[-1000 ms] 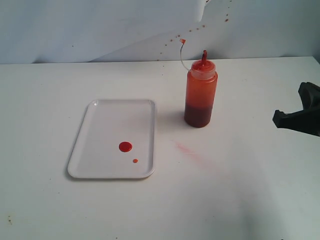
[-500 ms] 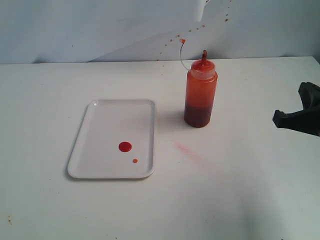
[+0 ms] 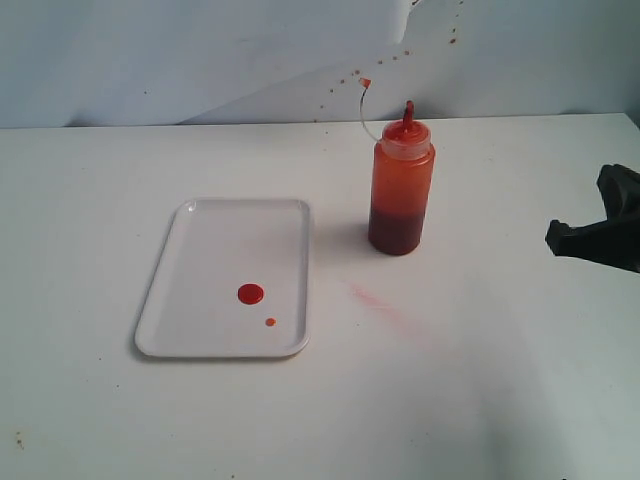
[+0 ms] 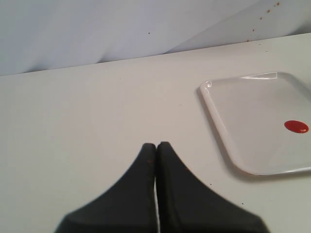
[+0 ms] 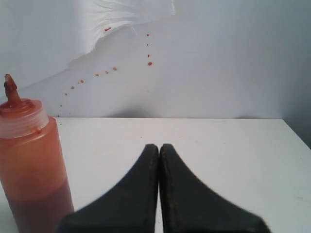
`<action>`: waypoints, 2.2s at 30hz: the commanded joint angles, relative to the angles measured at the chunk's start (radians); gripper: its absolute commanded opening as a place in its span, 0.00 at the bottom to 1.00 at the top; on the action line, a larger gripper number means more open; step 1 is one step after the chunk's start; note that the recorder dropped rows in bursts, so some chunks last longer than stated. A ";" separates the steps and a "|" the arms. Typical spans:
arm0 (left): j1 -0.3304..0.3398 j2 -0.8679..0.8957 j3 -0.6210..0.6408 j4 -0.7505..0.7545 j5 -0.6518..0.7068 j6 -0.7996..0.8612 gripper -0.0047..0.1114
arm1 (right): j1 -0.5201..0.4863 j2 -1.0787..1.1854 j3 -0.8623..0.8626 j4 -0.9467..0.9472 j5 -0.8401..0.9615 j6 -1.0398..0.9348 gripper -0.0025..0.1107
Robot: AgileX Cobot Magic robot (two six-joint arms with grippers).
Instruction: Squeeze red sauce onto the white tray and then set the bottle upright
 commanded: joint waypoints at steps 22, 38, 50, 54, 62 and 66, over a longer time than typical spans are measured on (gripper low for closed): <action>0.001 -0.003 0.006 0.000 -0.012 0.001 0.04 | -0.039 -0.444 0.005 -0.014 -0.010 0.002 0.02; 0.001 -0.003 0.006 0.000 -0.012 0.001 0.04 | -0.399 -0.574 0.005 0.058 -0.017 0.002 0.02; 0.001 -0.003 0.006 0.000 -0.012 0.001 0.04 | -0.325 -0.927 0.005 0.064 0.054 0.002 0.02; 0.001 -0.003 0.006 0.000 -0.012 0.001 0.04 | -0.256 -1.041 0.005 0.064 0.054 0.002 0.02; 0.001 -0.003 0.006 0.000 -0.012 0.001 0.04 | -0.251 -1.275 0.005 0.064 0.054 0.002 0.02; 0.001 -0.003 0.006 0.000 -0.012 0.001 0.04 | -0.250 -1.381 0.005 0.064 0.054 0.002 0.02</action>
